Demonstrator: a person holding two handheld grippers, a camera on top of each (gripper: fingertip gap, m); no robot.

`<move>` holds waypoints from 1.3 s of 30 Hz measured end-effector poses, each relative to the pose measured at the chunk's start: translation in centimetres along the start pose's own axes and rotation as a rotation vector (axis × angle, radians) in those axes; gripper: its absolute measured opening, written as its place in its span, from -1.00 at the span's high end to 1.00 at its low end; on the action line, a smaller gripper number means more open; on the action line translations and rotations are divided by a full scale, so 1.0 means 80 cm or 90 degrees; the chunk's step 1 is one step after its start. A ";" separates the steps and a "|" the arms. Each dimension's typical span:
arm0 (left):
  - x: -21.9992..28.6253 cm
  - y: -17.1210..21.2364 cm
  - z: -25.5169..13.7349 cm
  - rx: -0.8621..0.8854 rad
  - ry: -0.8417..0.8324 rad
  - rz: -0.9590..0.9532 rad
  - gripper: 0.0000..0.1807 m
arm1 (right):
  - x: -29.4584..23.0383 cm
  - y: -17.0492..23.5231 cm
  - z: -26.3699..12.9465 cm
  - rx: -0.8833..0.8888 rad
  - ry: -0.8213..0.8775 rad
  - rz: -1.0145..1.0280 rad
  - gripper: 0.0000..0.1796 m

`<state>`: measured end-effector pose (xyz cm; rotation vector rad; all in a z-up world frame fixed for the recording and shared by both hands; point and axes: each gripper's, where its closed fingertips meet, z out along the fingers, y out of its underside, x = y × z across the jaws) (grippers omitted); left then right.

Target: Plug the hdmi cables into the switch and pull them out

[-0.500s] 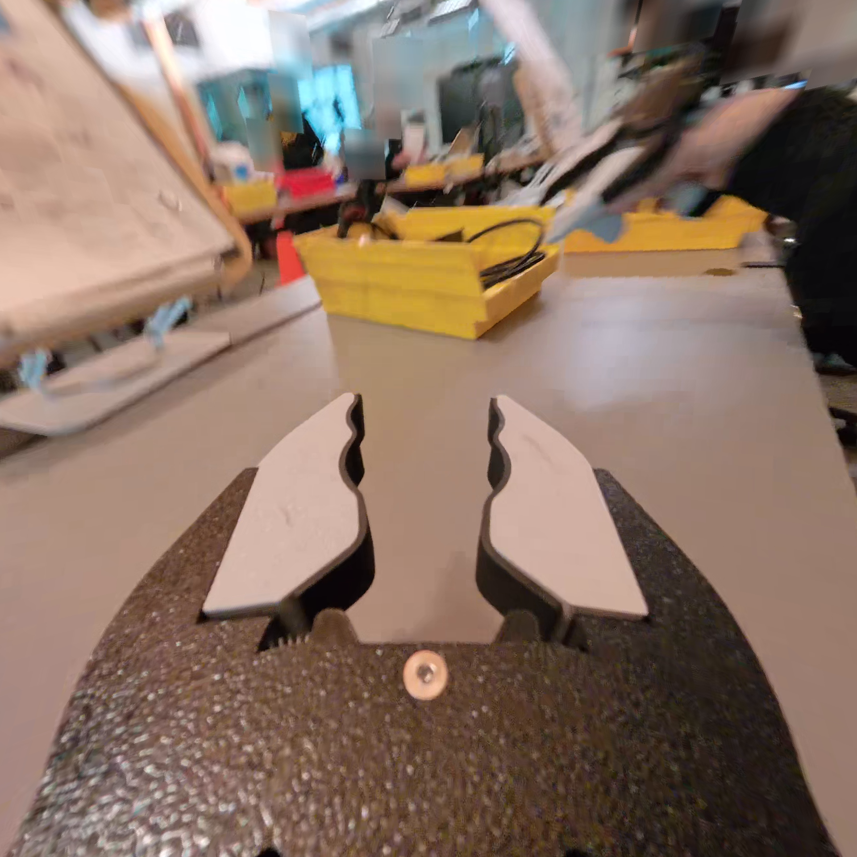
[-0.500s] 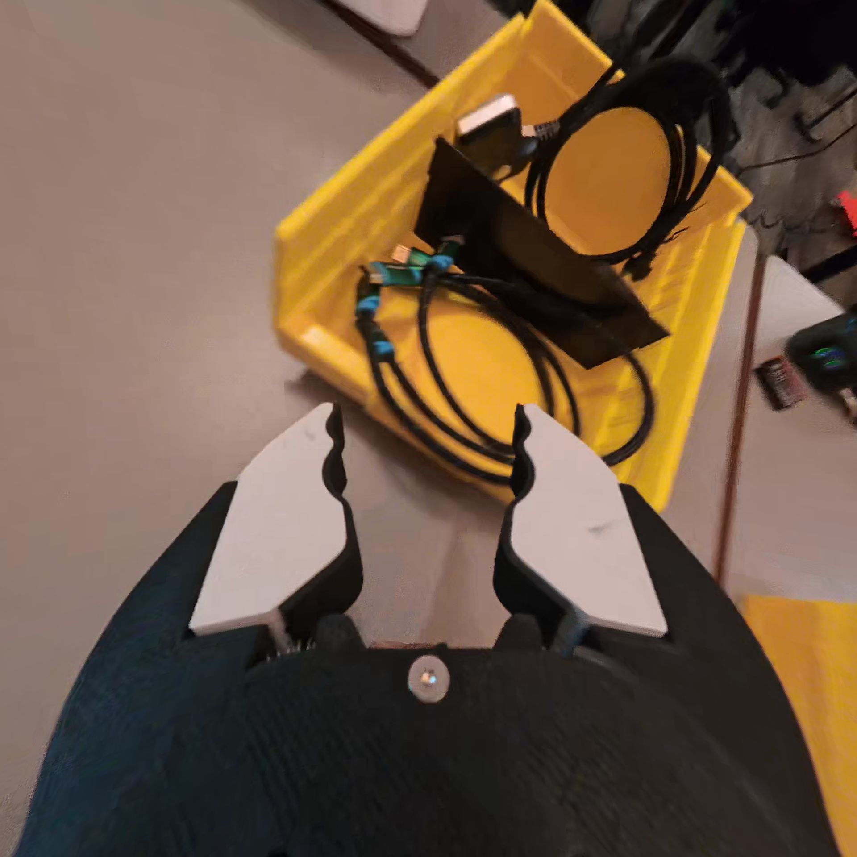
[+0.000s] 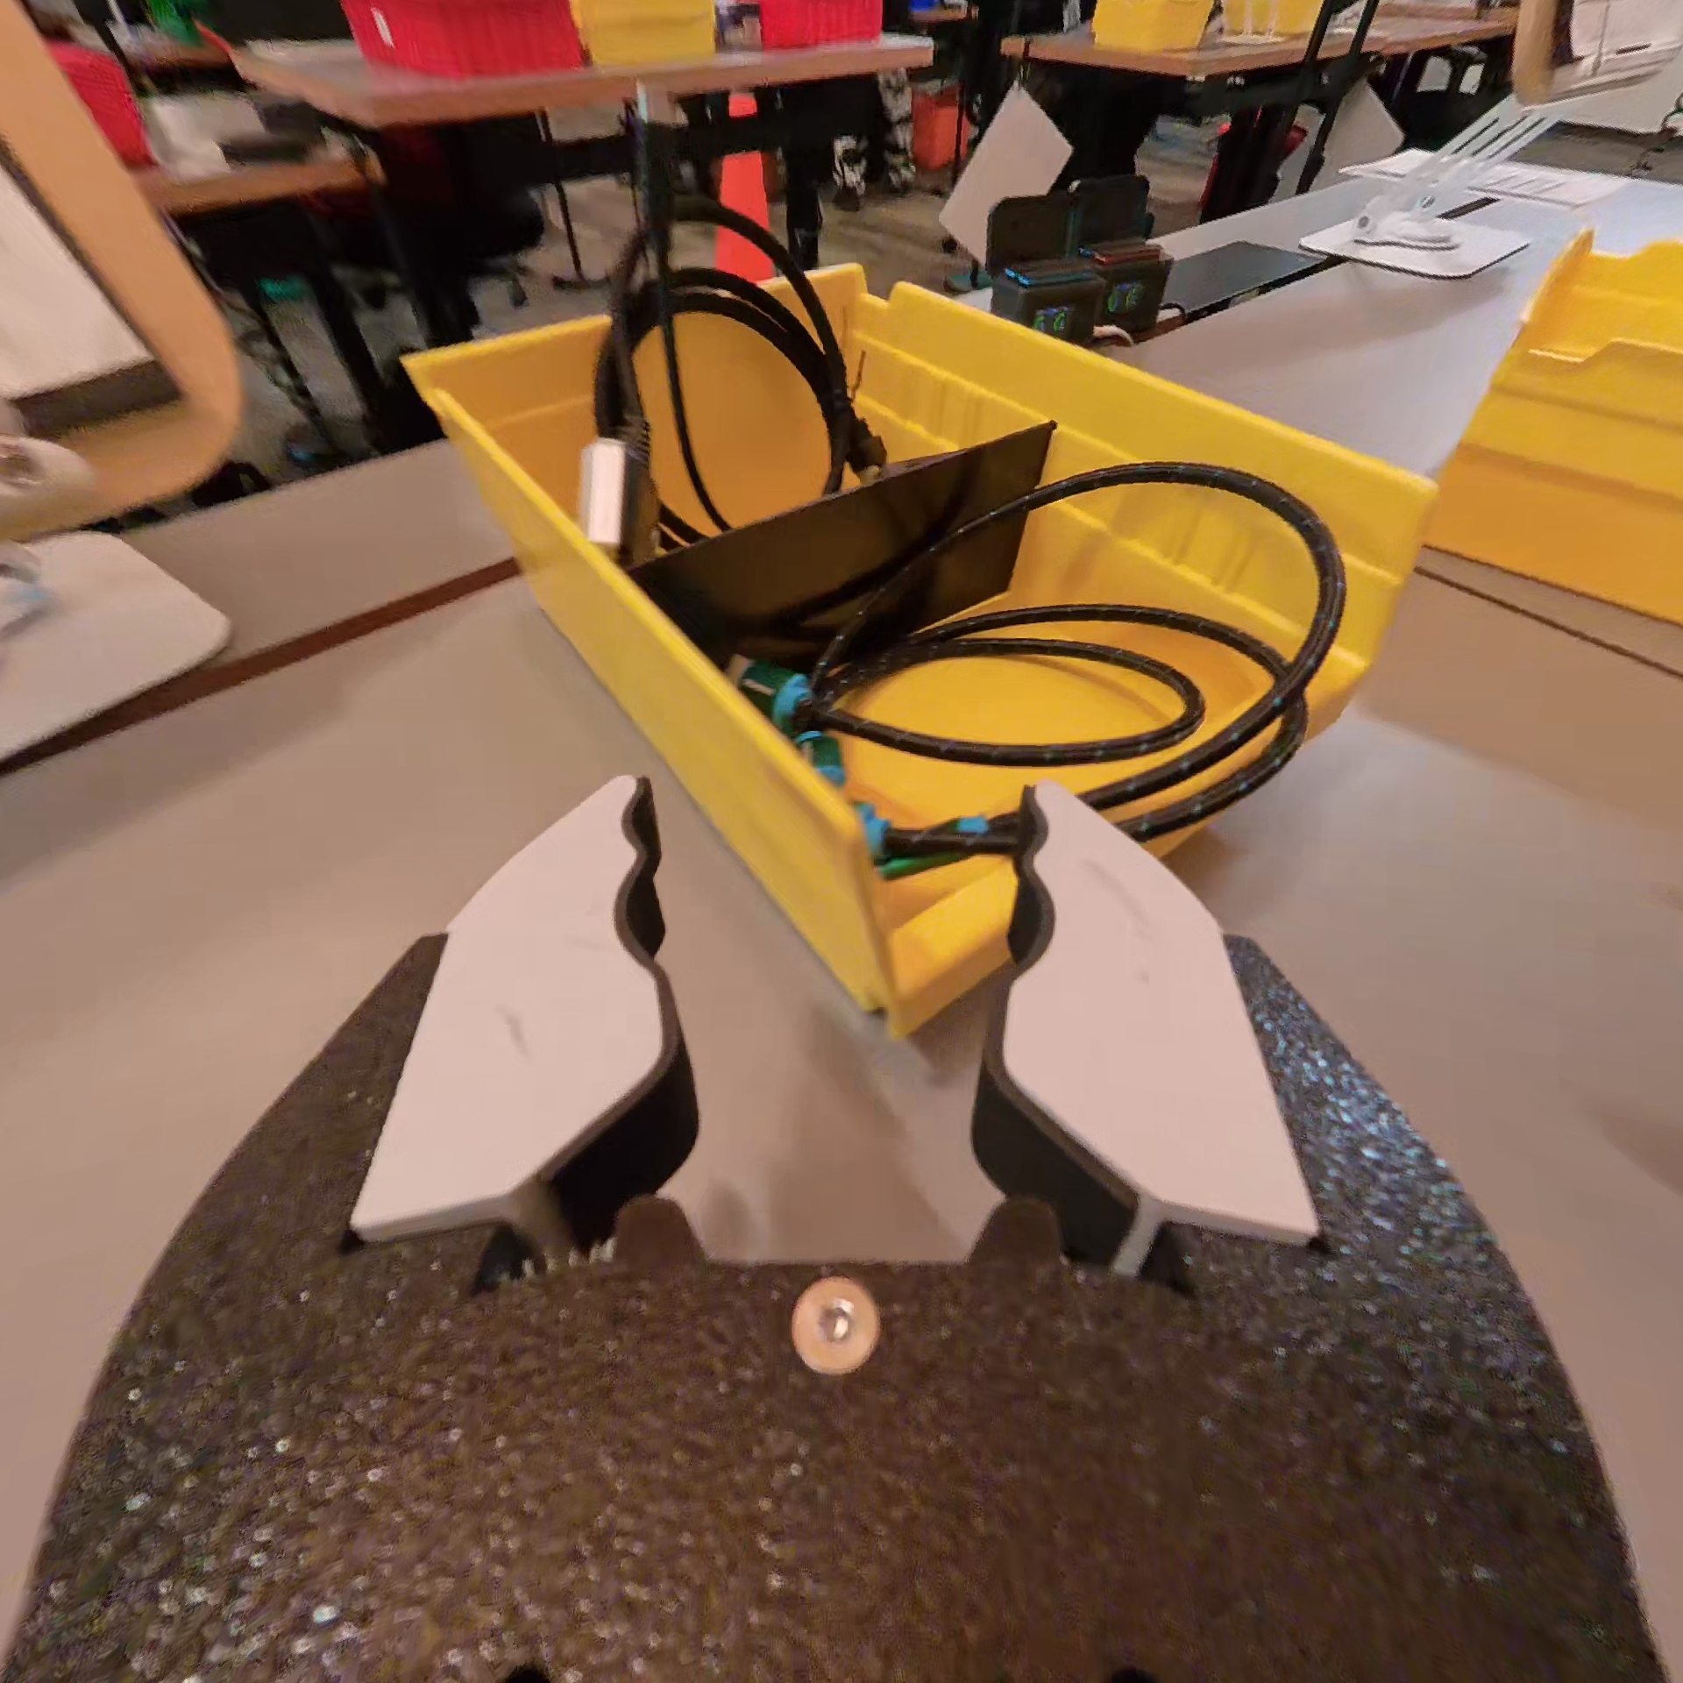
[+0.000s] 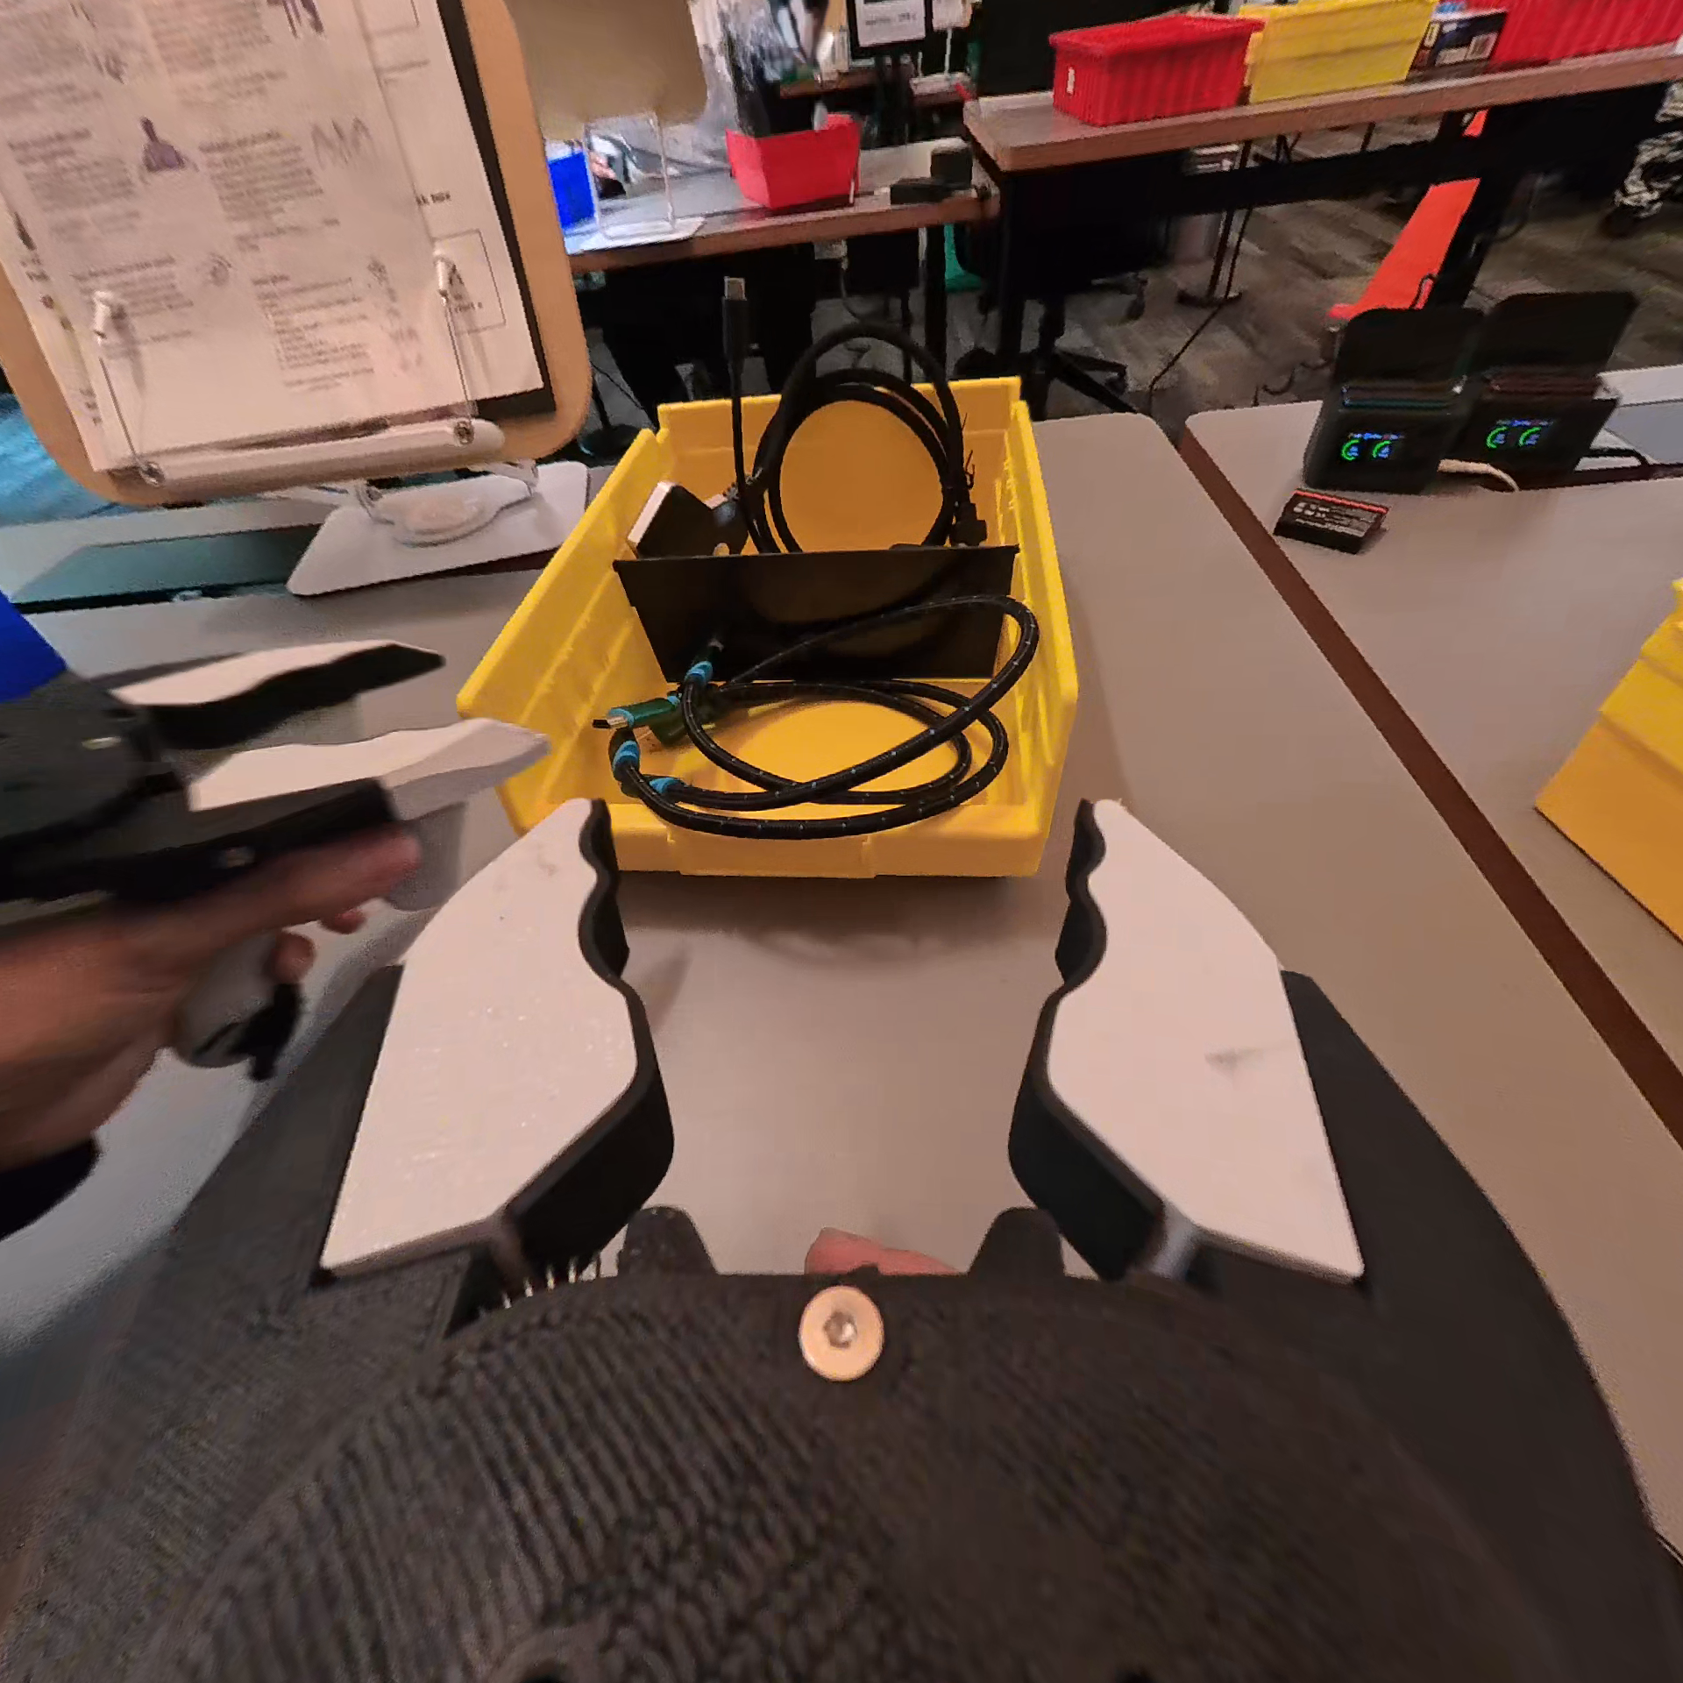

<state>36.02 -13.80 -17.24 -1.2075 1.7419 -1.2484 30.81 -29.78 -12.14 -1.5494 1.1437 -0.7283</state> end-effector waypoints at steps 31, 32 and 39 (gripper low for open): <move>-0.239 0.127 -0.322 -0.022 -0.138 -0.043 0.97 | -0.312 -0.046 0.029 -0.022 -0.364 -0.050 0.02; -0.245 0.131 -0.334 -0.018 -0.153 -0.053 0.97 | -0.347 -0.058 0.042 -0.025 -0.392 -0.033 0.01; -0.268 0.140 -0.365 0.002 -0.203 -0.079 0.97 | -0.636 -0.080 0.114 -0.289 -0.685 0.131 -0.01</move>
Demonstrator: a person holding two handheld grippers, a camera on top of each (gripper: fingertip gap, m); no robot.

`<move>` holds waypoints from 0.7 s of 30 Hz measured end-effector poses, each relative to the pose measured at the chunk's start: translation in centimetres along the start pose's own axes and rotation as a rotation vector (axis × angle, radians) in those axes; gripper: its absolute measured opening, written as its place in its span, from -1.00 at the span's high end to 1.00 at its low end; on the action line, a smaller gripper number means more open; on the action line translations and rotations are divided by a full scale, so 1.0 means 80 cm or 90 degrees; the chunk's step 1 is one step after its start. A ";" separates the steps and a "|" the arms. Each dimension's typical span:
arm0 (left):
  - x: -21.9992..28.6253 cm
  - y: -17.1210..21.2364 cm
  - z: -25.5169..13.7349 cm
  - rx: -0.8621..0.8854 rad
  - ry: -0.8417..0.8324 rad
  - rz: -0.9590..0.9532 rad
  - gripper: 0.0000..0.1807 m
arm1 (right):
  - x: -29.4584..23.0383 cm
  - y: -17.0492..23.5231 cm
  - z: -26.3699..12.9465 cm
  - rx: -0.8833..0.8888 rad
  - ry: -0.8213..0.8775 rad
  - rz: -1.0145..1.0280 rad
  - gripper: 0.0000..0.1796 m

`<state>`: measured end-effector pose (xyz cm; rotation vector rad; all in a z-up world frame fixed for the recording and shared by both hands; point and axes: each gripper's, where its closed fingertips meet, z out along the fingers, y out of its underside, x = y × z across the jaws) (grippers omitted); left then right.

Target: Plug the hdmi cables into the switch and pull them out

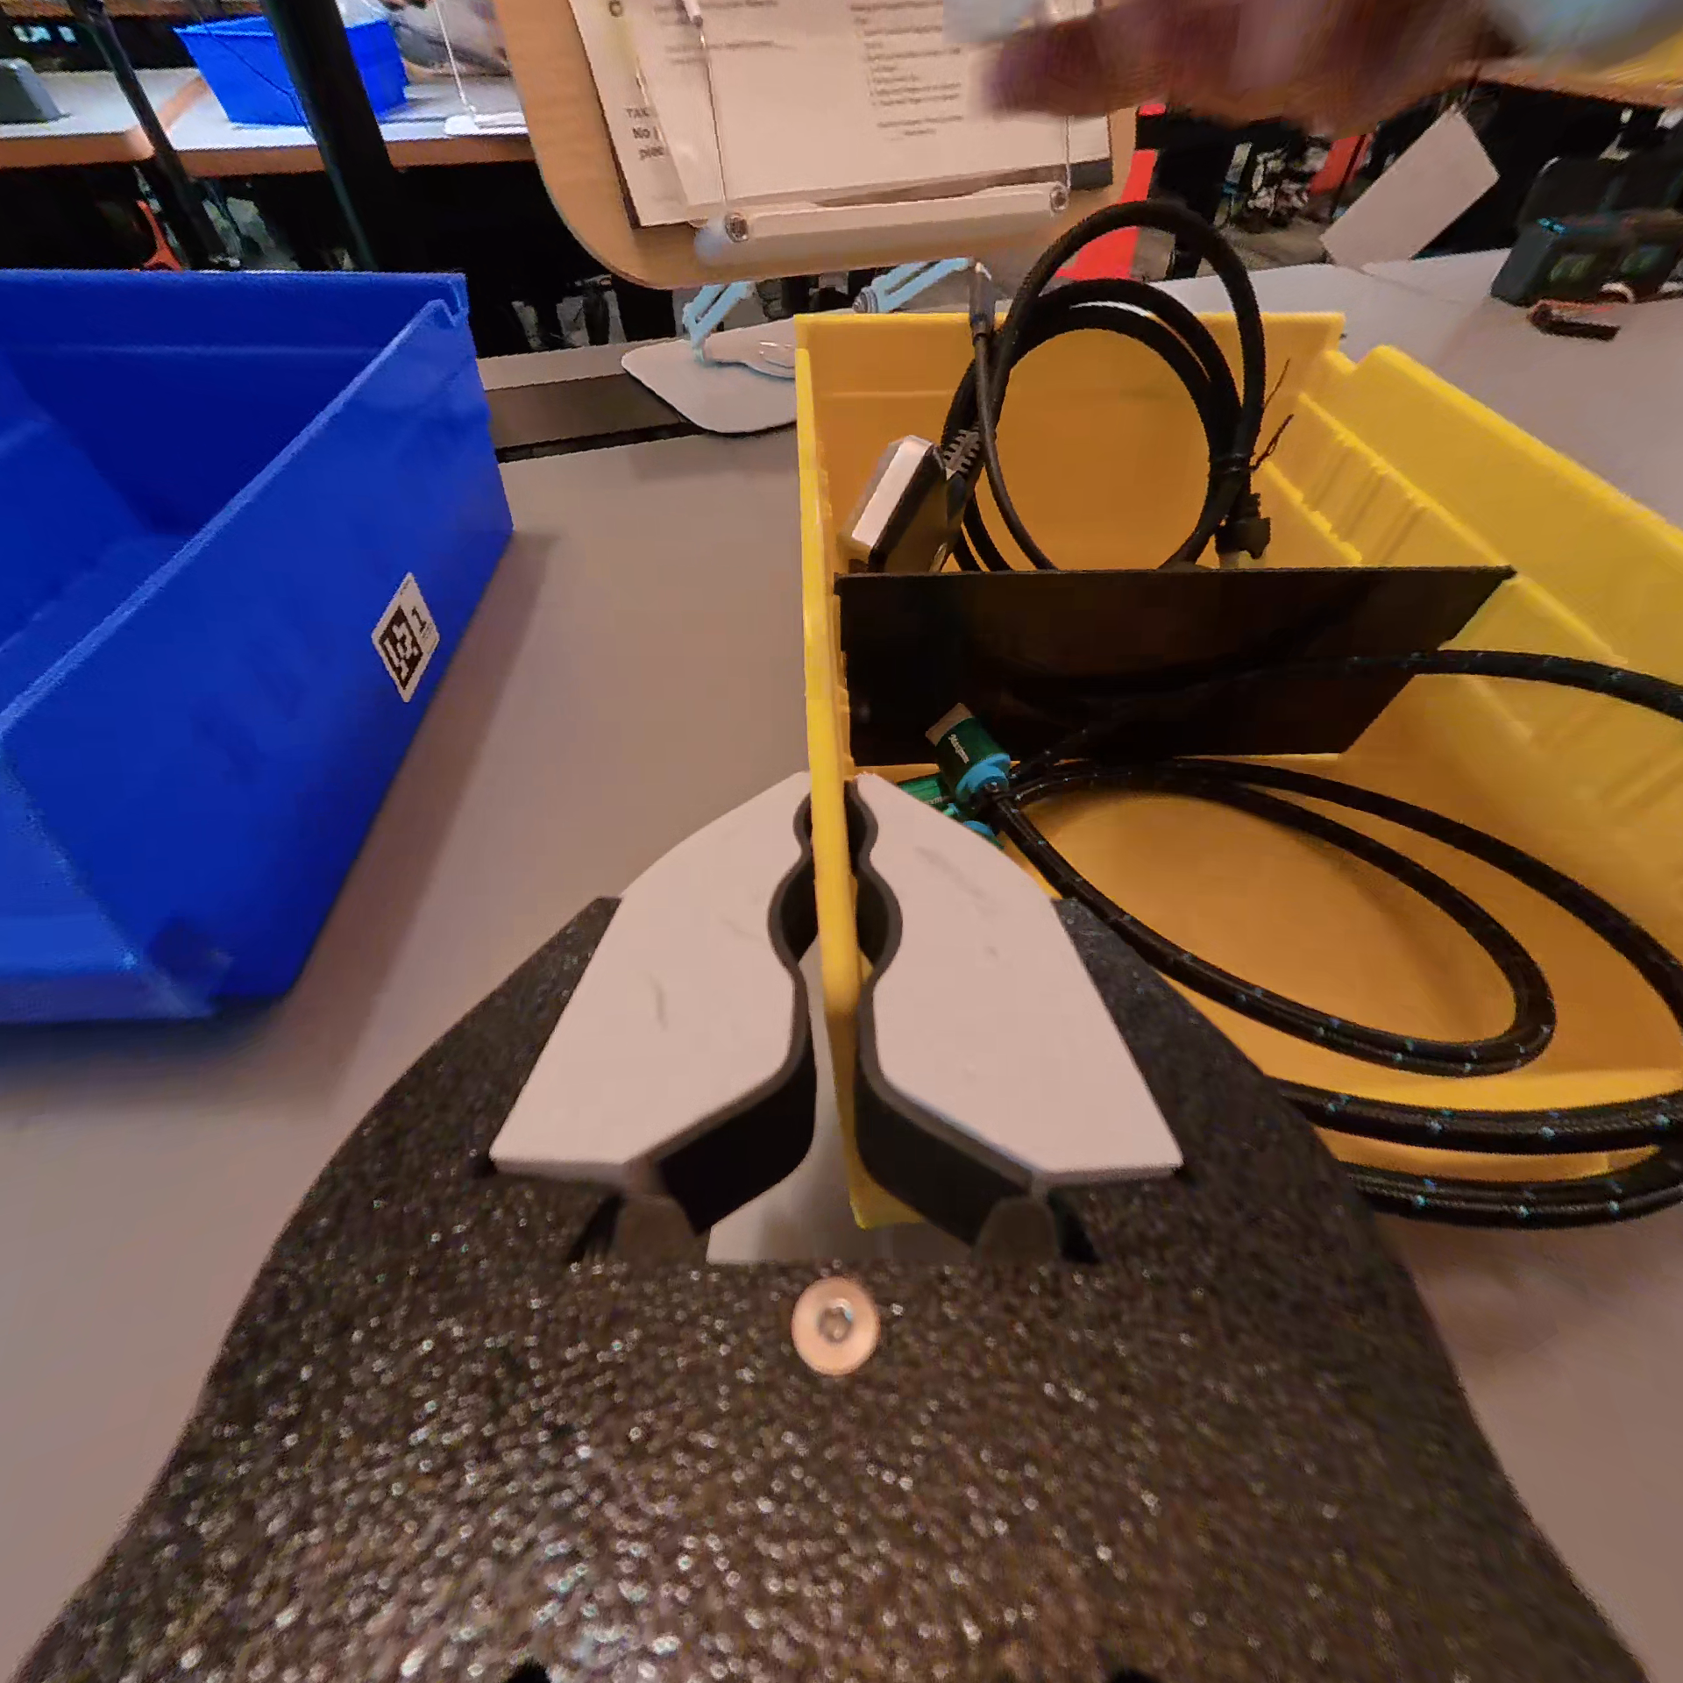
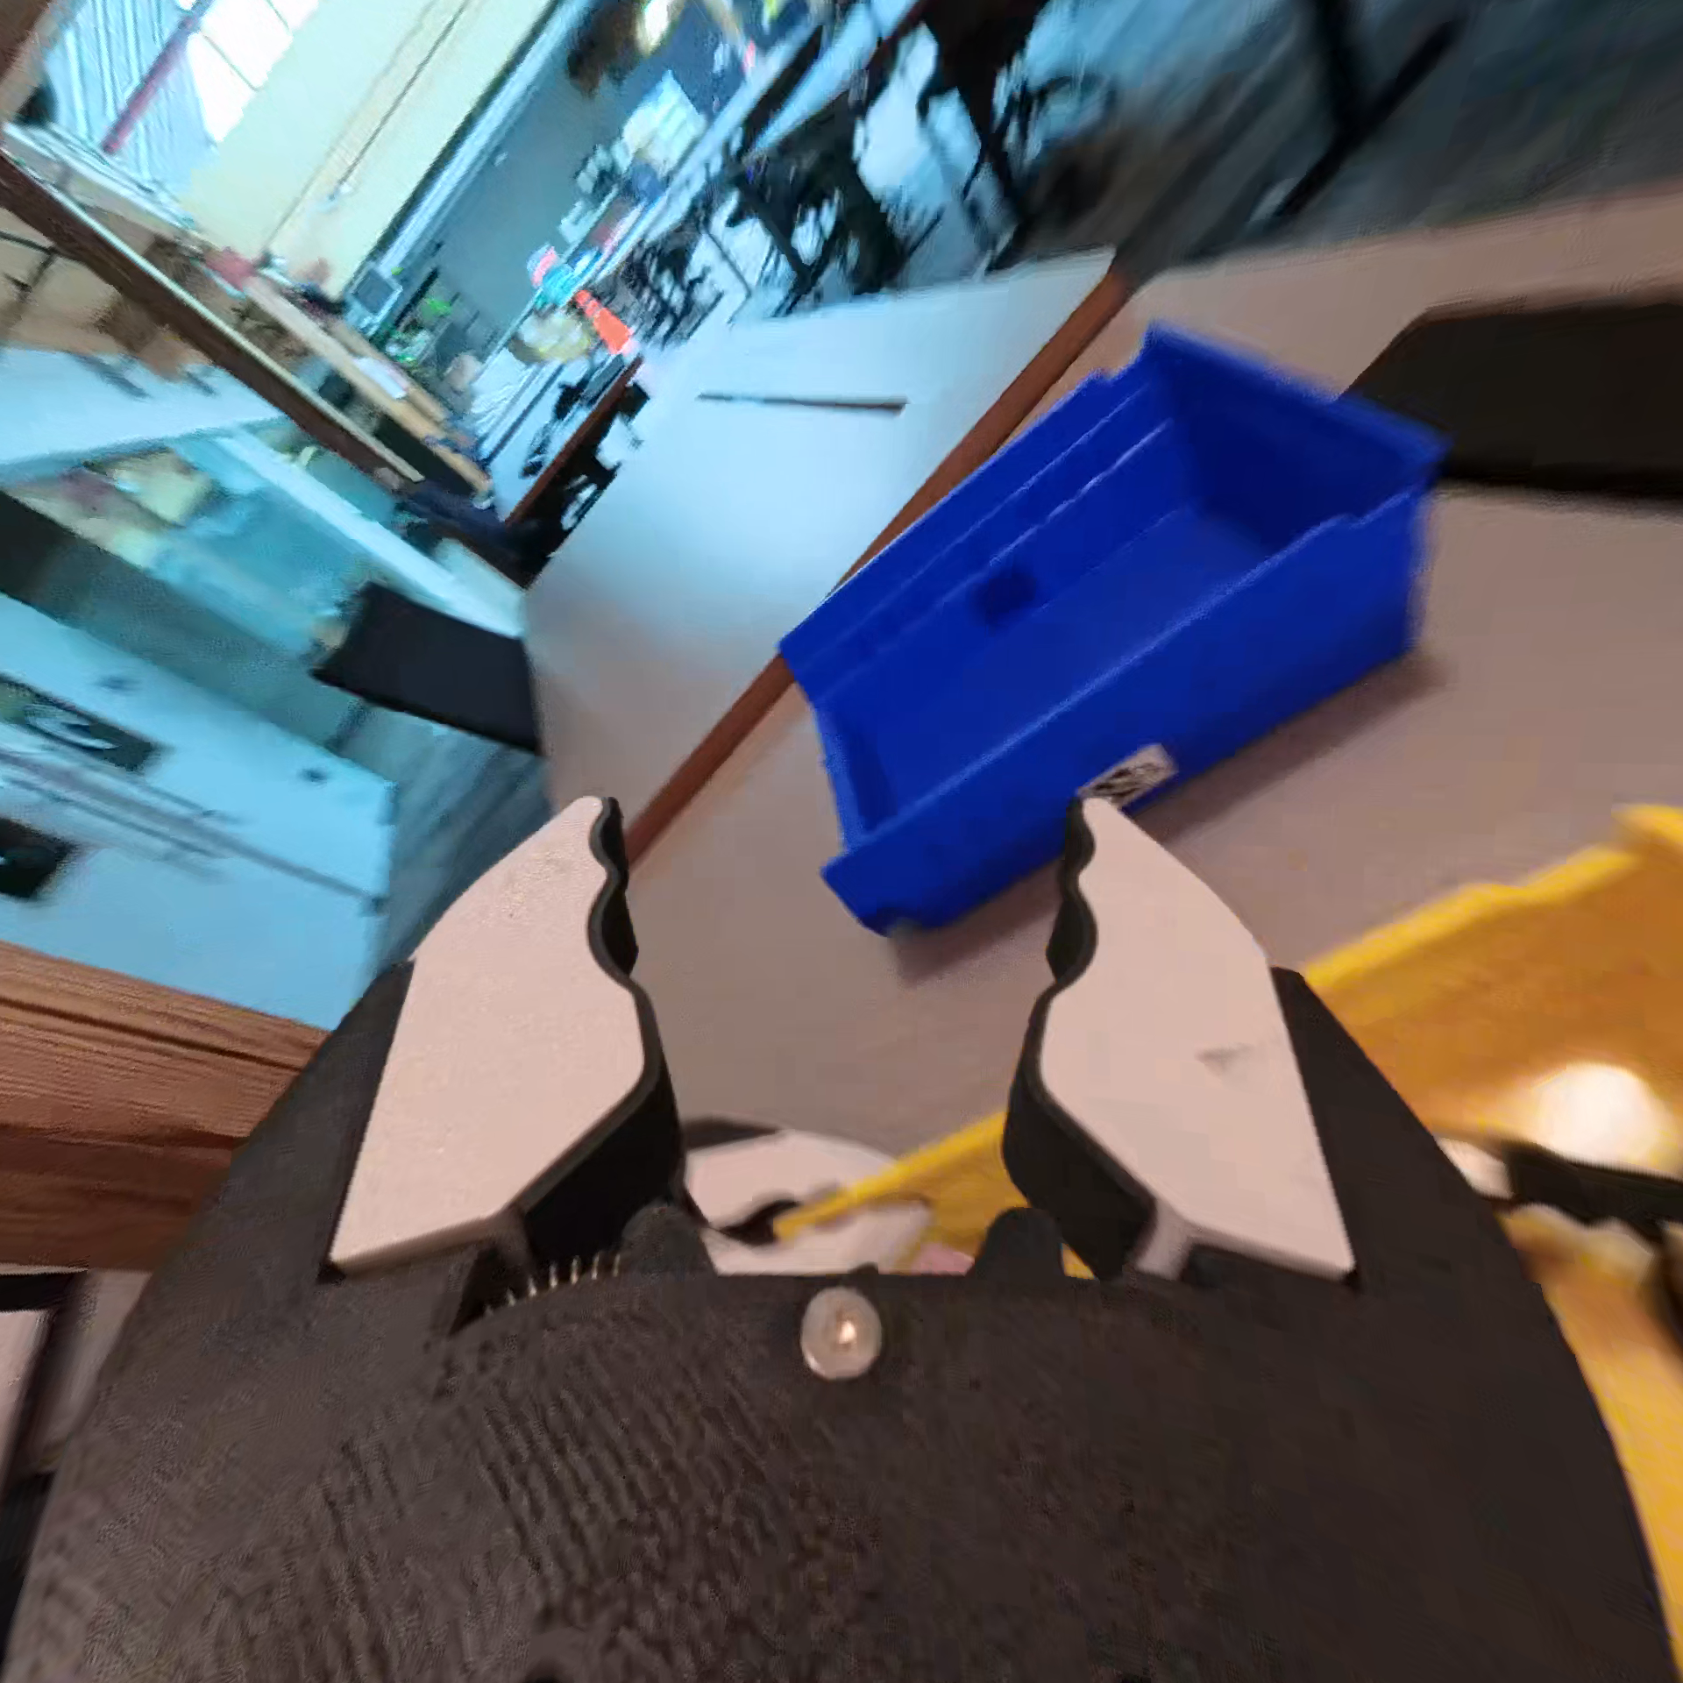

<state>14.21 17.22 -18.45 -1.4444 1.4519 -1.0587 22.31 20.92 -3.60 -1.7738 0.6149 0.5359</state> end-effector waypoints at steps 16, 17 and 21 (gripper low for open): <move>-0.032 0.000 -0.009 0.038 0.009 -0.050 0.97 | 0.199 0.073 0.246 -0.193 0.400 0.185 0.18; -0.035 -0.001 -0.009 0.040 0.010 -0.052 0.97 | 0.205 0.081 0.251 -0.202 0.407 0.191 0.16; -0.043 -0.001 -0.010 0.050 0.005 -0.055 0.98 | 0.221 0.080 0.253 -0.208 0.439 0.165 0.47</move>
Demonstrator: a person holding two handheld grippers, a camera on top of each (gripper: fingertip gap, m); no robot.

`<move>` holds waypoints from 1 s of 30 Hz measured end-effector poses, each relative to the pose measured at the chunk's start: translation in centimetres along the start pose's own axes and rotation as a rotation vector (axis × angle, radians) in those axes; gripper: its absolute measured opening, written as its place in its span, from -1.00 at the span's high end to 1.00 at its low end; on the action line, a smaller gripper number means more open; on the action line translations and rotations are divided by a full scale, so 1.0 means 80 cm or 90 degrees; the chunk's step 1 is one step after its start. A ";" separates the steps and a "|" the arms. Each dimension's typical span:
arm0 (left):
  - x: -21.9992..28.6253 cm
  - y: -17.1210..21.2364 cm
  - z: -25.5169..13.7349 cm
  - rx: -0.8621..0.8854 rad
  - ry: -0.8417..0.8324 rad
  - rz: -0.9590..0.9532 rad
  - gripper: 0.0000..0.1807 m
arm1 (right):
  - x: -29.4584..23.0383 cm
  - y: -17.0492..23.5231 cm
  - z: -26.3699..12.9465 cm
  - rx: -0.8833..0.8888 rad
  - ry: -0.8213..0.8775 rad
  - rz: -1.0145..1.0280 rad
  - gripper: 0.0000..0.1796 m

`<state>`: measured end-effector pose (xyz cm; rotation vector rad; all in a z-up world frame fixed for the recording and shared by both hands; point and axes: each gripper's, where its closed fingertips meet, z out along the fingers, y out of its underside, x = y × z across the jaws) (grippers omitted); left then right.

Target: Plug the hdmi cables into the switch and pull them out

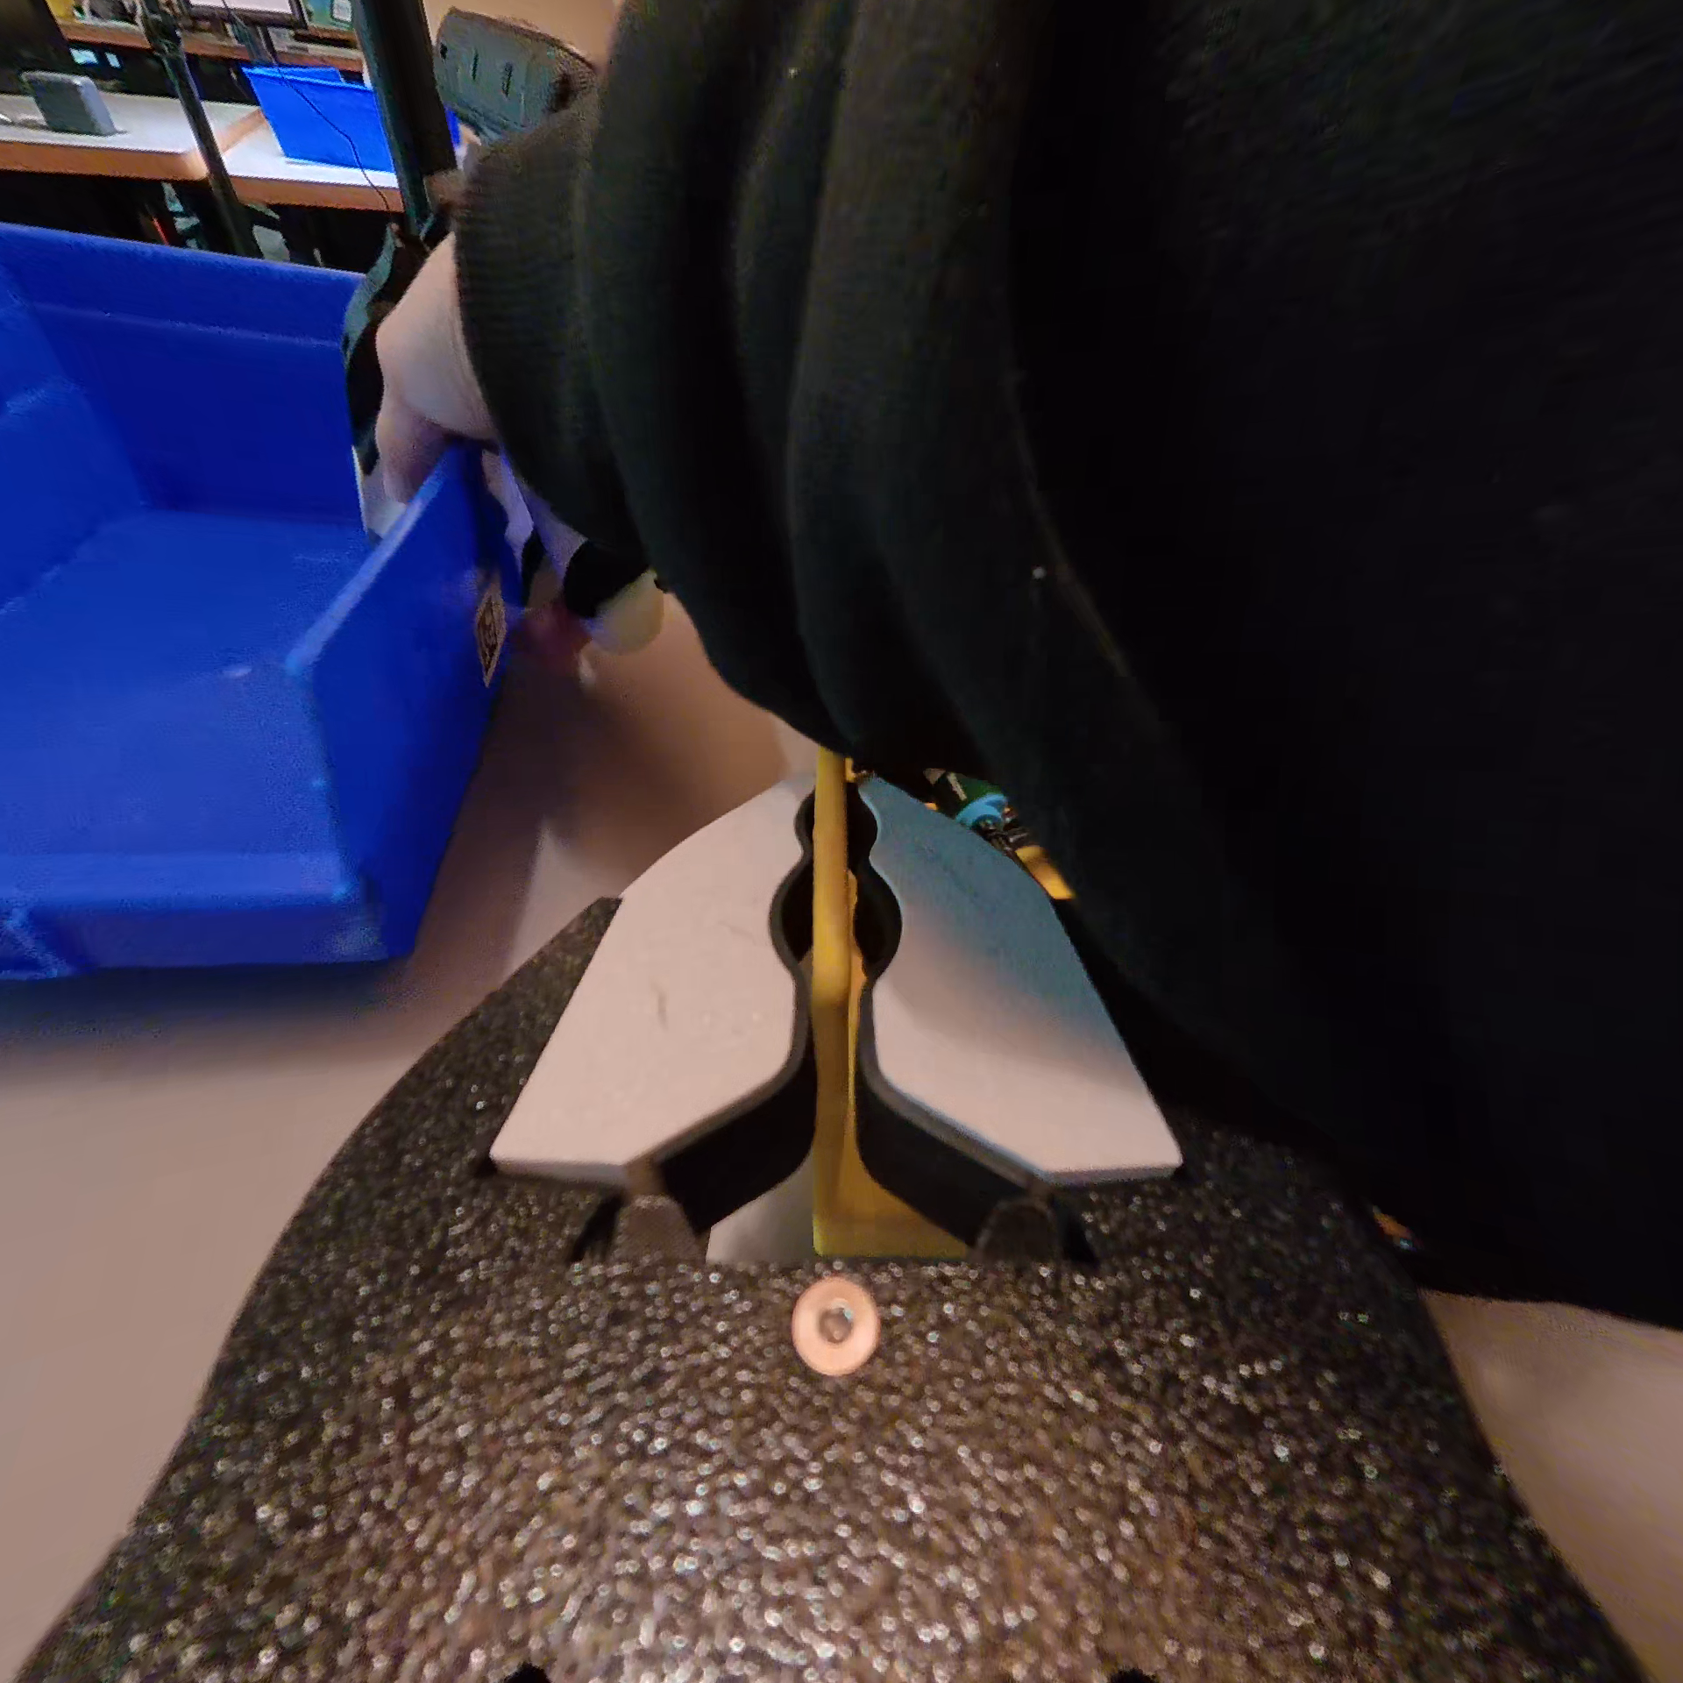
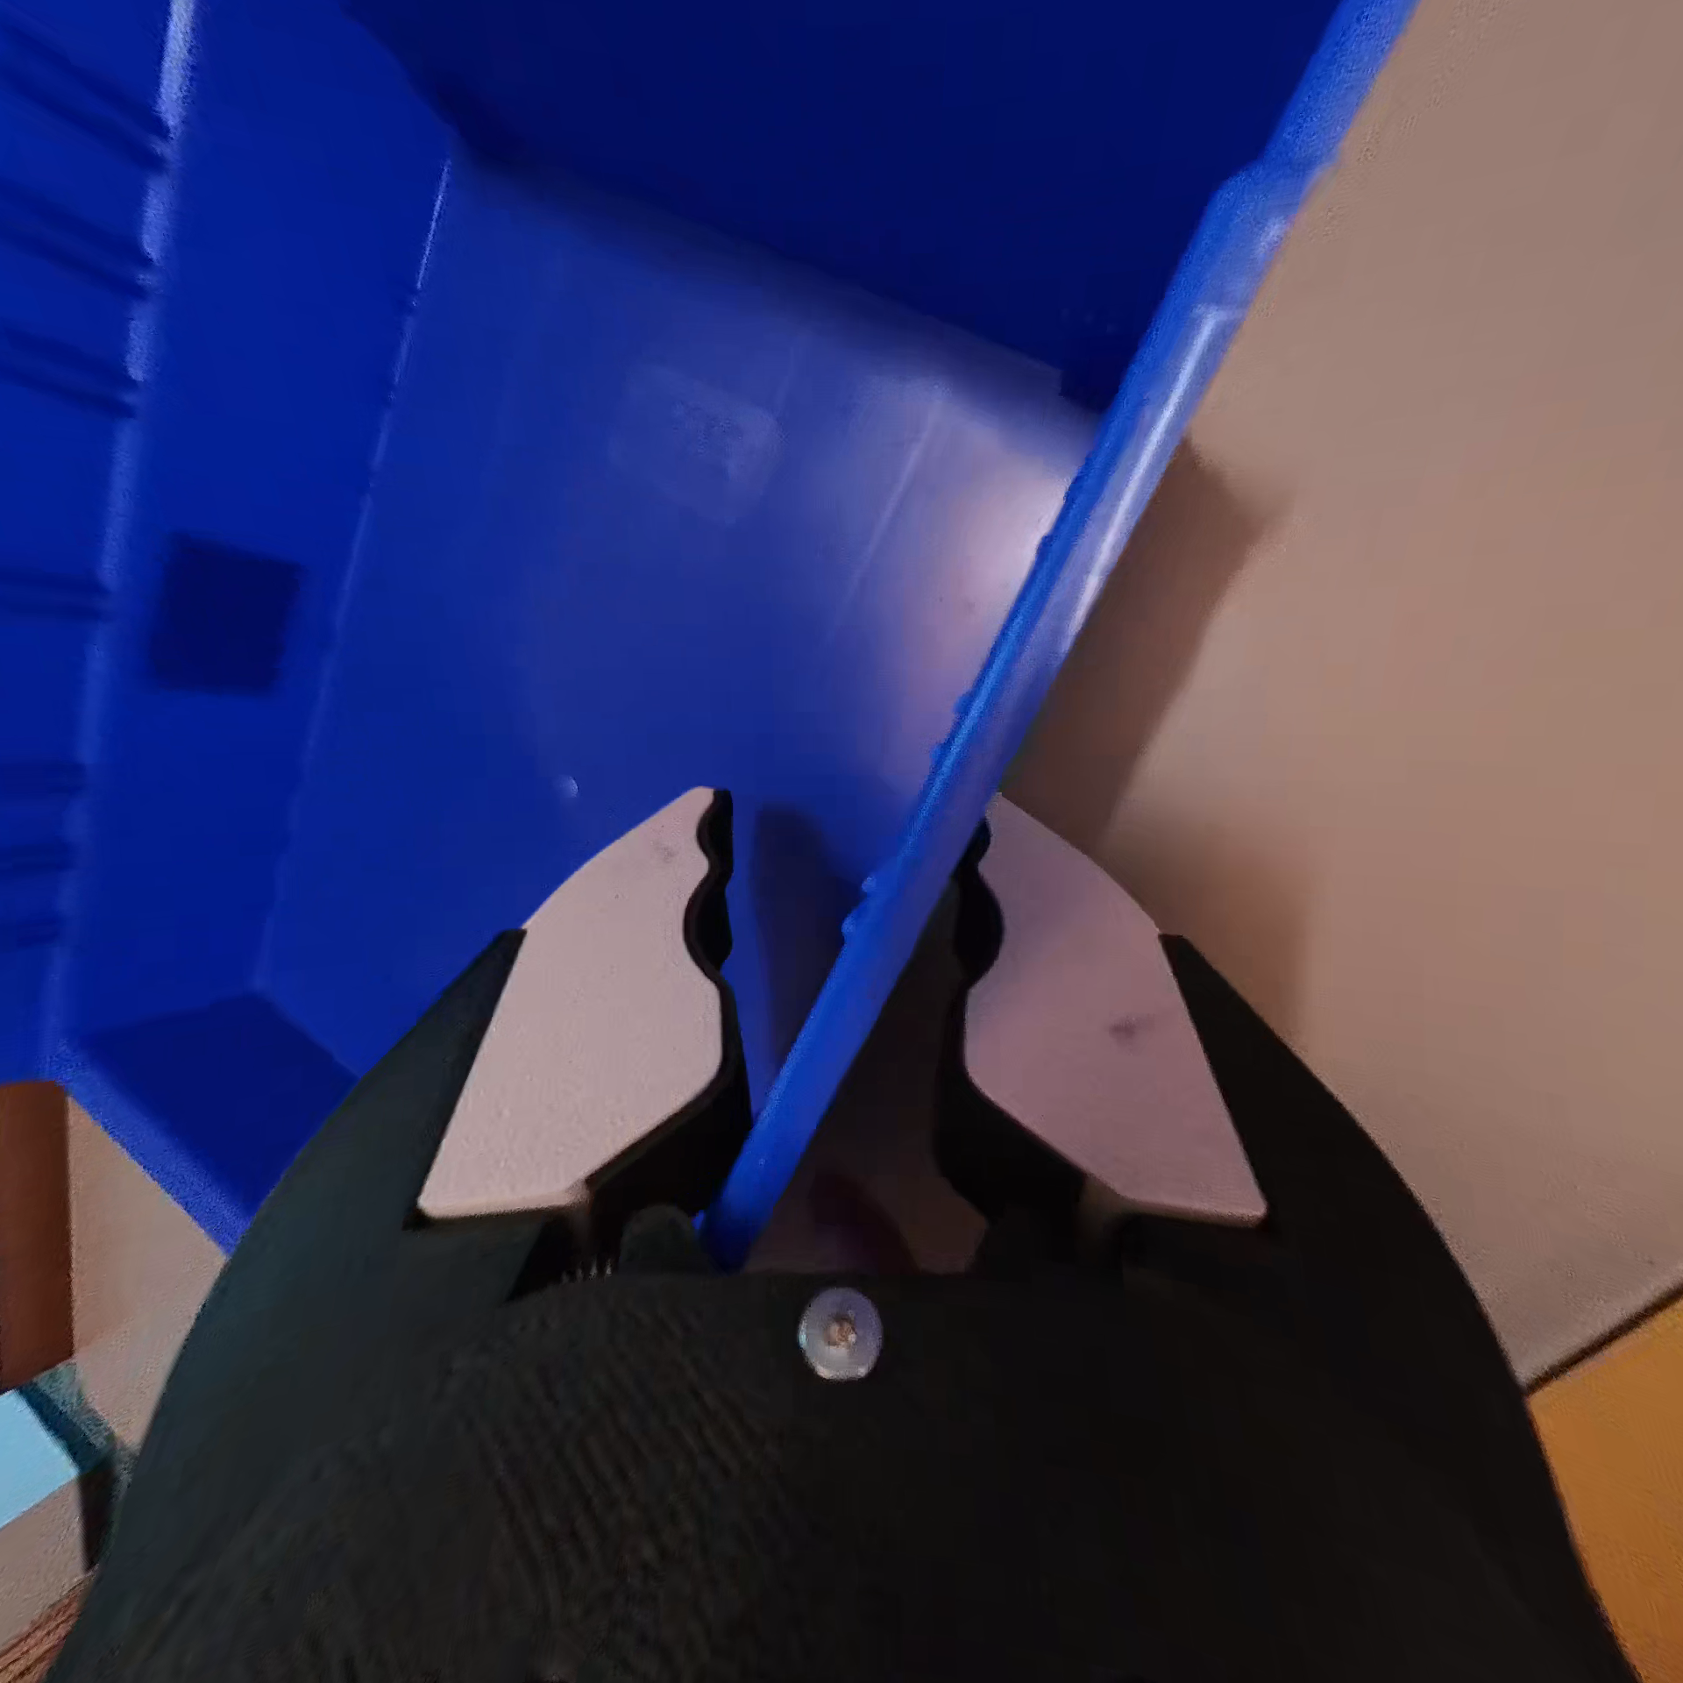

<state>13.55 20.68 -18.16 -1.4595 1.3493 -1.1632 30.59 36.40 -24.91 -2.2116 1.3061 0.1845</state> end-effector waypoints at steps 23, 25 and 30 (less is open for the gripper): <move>-0.075 -0.003 -0.018 0.002 -0.058 0.020 0.95 | 0.287 -0.151 -0.479 0.328 -0.111 -0.017 0.52; -0.095 -0.004 -0.024 0.005 -0.078 0.011 0.95 | 0.360 -0.124 -0.500 0.314 -0.063 -0.005 0.52; -0.149 -0.006 -0.039 0.011 -0.152 -0.005 0.95 | 0.522 -0.023 -0.493 0.220 0.017 0.017 0.52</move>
